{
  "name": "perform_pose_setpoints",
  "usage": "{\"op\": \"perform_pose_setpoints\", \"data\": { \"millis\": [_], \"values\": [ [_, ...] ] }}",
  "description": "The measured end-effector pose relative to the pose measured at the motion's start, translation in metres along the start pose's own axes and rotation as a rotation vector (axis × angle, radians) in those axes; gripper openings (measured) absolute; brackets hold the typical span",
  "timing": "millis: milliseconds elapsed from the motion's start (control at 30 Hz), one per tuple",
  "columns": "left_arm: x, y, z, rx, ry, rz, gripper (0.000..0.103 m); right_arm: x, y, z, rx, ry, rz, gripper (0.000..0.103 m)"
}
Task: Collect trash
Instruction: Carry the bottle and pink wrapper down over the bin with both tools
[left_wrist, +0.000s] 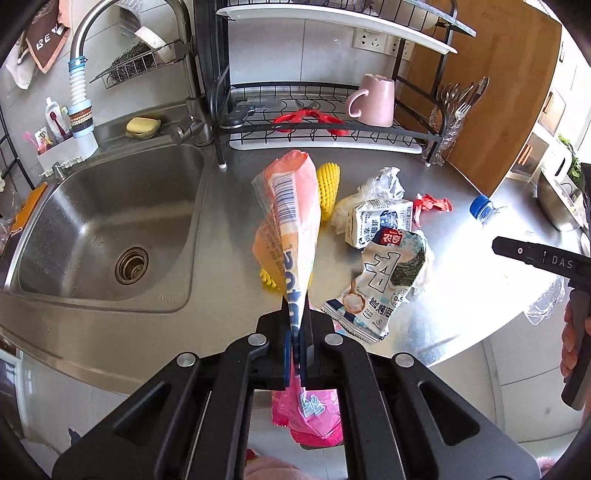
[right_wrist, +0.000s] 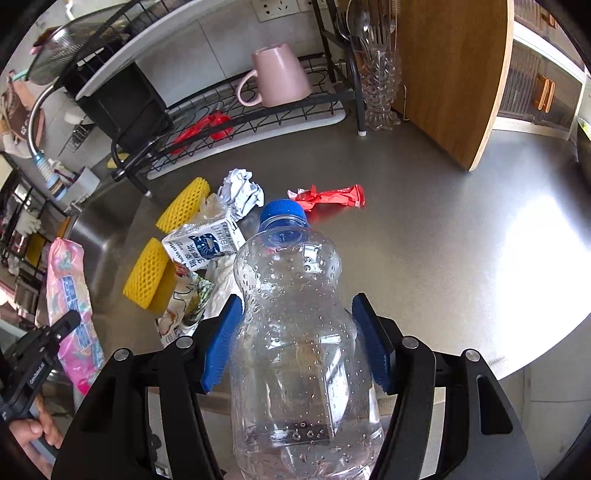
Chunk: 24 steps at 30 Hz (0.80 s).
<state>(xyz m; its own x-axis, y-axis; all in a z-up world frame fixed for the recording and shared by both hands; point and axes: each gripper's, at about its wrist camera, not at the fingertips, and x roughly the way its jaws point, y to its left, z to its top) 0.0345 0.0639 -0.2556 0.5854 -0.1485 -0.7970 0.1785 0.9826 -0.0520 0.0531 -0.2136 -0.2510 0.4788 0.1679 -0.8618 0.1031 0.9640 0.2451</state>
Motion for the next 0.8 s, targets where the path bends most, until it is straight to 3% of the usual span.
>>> {"op": "perform_pose_setpoints", "data": {
  "millis": [233,400,633,800],
  "values": [
    [-0.02,-0.015,-0.031,0.03,0.012,-0.035,0.002,-0.032,0.003,-0.03,-0.038,-0.037,0.076,0.063],
    [-0.032,-0.027,-0.06,0.04,0.035,-0.061,0.002,-0.05,0.007,-0.059,-0.06,-0.012,0.122,0.063],
    [-0.042,-0.04,-0.1,0.036,0.078,-0.097,0.002,-0.047,0.013,-0.104,-0.078,0.071,0.174,0.063],
    [-0.025,-0.047,-0.132,0.034,0.175,-0.147,0.002,-0.021,0.014,-0.139,-0.038,0.186,0.194,0.063]
  ]
}}
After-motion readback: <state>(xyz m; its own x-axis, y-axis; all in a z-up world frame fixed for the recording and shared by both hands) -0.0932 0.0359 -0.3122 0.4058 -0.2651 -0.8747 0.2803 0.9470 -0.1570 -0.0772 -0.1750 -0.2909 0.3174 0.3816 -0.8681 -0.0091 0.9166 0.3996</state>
